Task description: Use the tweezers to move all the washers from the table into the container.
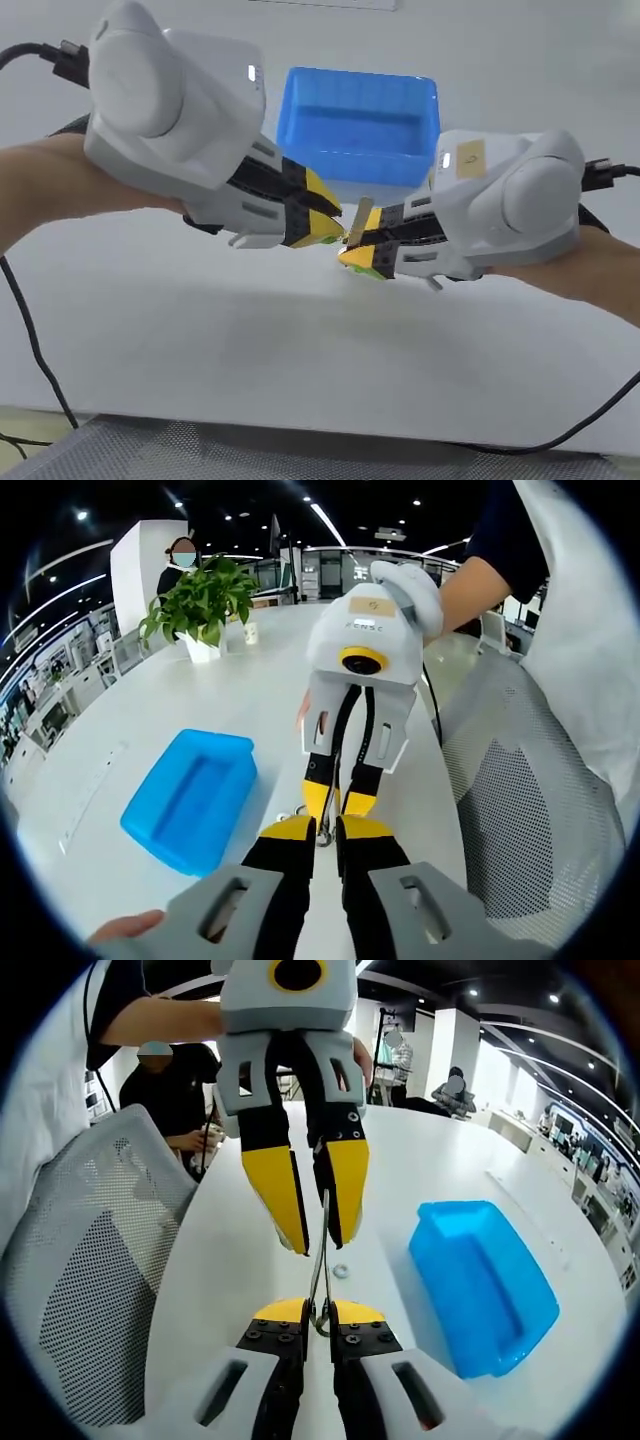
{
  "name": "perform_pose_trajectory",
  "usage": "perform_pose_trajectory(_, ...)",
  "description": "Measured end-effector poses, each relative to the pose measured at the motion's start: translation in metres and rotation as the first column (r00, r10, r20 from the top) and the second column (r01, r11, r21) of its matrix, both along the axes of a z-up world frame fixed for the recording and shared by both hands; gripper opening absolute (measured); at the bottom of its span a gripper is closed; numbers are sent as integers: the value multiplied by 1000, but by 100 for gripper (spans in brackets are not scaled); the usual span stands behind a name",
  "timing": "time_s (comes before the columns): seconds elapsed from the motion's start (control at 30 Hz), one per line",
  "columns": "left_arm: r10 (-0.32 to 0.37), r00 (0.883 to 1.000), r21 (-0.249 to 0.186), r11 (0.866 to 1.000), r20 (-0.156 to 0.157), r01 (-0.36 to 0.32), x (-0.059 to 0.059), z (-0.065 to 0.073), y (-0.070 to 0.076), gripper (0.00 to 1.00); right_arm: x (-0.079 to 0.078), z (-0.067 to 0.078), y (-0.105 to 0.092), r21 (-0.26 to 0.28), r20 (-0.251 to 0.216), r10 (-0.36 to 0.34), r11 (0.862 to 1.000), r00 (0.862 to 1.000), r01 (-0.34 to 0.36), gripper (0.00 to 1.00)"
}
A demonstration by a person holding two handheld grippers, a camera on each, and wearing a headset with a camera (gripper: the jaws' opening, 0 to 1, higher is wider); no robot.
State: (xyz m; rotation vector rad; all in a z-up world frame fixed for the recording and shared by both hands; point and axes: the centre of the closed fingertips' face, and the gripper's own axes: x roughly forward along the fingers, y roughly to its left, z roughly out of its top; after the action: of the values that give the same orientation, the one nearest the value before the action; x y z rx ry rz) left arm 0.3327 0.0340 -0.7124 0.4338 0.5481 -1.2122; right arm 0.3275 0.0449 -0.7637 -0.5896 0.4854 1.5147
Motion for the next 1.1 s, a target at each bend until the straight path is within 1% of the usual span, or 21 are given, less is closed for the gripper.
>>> perform_pose_trajectory(0.17,30,1000,5,1000,2,-30,3,2,10,14,4,11,-2,7,2,8,1000,1000,-8,9)
perform_pose_trajectory(0.27,46,999,7,999,3,-46,3,2,16,15,10,18,-4,21,-9,-1,1000,1000,2,9)
perform_pose_trajectory(0.4,59,998,18,998,10,-59,3,1,23,15,16,25,-6,26,-4,-9,1000,1000,9,9)
perform_pose_trajectory(0.47,70,997,20,997,12,-71,2,0,26,16,19,31,-7,36,-10,-12,999,1000,12,9)
perform_pose_trajectory(0.73,99,995,24,995,2,-99,1,-4,39,16,31,54,-7,61,-8,-11,998,1000,12,9)
perform_pose_trajectory(0.87,115,993,45,992,12,-115,3,-8,46,17,40,66,-4,68,-2,-7,998,1000,7,9)
perform_pose_trajectory(0.93,123,992,38,992,11,-124,4,-8,49,18,46,70,-4,62,13,0,998,1000,-1,9)
perform_pose_trajectory(0.97,128,992,35,991,11,-129,4,-8,50,18,53,72,-3,68,10,-1,998,1000,1,9)
perform_pose_trajectory(1.1,157,988,26,987,9,-157,8,-10,54,21,70,77,0,84,20,-12,996,1000,10,9)
